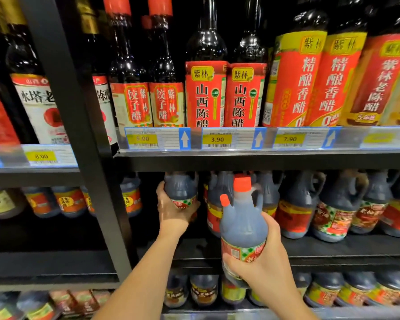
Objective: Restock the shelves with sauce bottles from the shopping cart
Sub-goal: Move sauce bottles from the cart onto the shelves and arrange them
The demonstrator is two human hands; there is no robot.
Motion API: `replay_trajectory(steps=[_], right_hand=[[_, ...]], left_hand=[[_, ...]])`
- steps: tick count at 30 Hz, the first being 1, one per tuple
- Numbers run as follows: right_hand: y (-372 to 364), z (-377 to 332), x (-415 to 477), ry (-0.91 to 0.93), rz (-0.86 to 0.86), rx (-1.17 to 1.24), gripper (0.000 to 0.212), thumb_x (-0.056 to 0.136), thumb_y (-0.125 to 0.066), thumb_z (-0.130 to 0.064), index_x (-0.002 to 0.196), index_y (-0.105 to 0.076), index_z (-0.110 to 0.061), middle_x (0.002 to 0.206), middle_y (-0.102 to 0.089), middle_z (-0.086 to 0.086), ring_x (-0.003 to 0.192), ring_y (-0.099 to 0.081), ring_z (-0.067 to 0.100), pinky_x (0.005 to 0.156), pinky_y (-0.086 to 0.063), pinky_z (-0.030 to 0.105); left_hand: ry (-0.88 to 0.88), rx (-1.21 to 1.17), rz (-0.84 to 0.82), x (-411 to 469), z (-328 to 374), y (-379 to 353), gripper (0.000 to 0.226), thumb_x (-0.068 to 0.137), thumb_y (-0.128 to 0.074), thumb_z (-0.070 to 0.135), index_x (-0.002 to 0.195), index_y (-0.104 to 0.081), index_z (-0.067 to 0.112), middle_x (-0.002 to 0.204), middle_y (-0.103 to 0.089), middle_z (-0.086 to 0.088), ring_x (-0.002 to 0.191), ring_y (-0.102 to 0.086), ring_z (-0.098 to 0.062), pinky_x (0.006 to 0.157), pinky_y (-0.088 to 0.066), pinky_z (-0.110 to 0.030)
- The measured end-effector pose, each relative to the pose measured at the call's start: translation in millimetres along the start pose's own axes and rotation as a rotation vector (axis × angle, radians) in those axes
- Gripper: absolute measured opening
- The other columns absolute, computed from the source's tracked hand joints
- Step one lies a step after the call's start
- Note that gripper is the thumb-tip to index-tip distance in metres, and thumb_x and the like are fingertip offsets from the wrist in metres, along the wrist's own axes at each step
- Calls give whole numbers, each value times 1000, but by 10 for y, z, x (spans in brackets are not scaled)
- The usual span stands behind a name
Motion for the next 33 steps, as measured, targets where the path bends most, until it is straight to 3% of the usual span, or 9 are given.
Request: replay_trajectory(steps=[4, 8, 11, 15, 18, 21, 23, 27, 33], right_hand=[[-25, 17, 64, -33, 1, 21, 97, 52, -89, -34, 127, -29, -52, 113, -53, -35, 101, -60, -6, 71, -53, 14], [-31, 29, 109, -52, 23, 13, 97, 51, -89, -36, 123, -28, -56, 112, -53, -34, 100, -60, -7, 70, -52, 11], [-30, 56, 119, -61, 28, -2, 98, 50, -89, -39, 125, -27, -55, 112, -55, -30, 101, -60, -5, 72, -54, 15], [-27, 98, 122, -75, 31, -16, 99, 49, -88, -41, 125, -27, -55, 113, -58, -21, 101, -62, 0, 75, -57, 24], [-24, 122, 121, -84, 22, -5, 100, 49, -89, -42, 125, -27, -55, 113, -58, -22, 101, -61, -2, 75, -57, 23], [-23, 113, 110, -80, 6, 9, 99, 49, -90, -42, 123, -27, -57, 111, -57, -24, 101, -61, -4, 74, -56, 18], [-20, 106, 99, -78, -12, 22, 98, 49, -89, -41, 123, -27, -57, 111, -58, -24, 100, -61, -5, 74, -56, 17], [-11, 78, 59, -66, -57, 48, 98, 50, -89, -40, 123, -27, -58, 111, -56, -29, 100, -60, -7, 73, -55, 16], [-114, 18, -26, -45, -119, 102, 95, 51, -88, -39, 116, -24, -65, 110, -51, -36, 98, -58, -9, 67, -52, 11]], left_hand=[[33, -42, -48, 190, -67, -149, 111, 61, -91, 10, 145, -21, 28, 136, -50, -8, 118, -55, -26, 93, -53, -46], [12, -124, -54, 328, -116, -231, 101, 61, -88, -3, 138, -29, 24, 128, -52, -4, 108, -58, -19, 64, -53, -11], [25, -117, -34, 384, -127, -258, 88, 65, -85, -3, 135, -34, 18, 121, -57, -9, 101, -62, -23, 69, -57, -24], [41, -55, -42, 429, -128, -278, 98, 58, -89, -2, 136, -31, 12, 124, -57, -15, 107, -62, -29, 85, -55, -42], [77, 152, -39, 415, -104, -279, 99, 61, -88, 17, 139, -28, 4, 119, -58, -21, 83, -61, -24, 72, -50, -32], [164, 173, 2, 395, -31, -255, 102, 67, -74, 48, 148, -21, 13, 145, -38, -16, 126, -45, -36, 103, -39, -45], [188, 276, -29, 379, 11, -268, 111, 71, -73, 50, 153, -5, 18, 157, -17, -12, 141, -26, -36, 114, -27, -48], [144, 361, -16, 200, 51, -115, 127, 65, -88, 34, 153, 1, 17, 157, -8, -15, 142, -24, -35, 111, -30, -43], [-67, 258, -8, -589, 462, 377, 99, 69, -84, 40, 147, -23, 26, 145, -36, -1, 127, -46, -19, 102, -45, -37]])
Point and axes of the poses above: each hand's wrist, its own x-axis towards the middle knuckle, its own y-axis out of the back of the hand, z = x × y, the point moved 7 cm from there along x, towards the middle knuckle
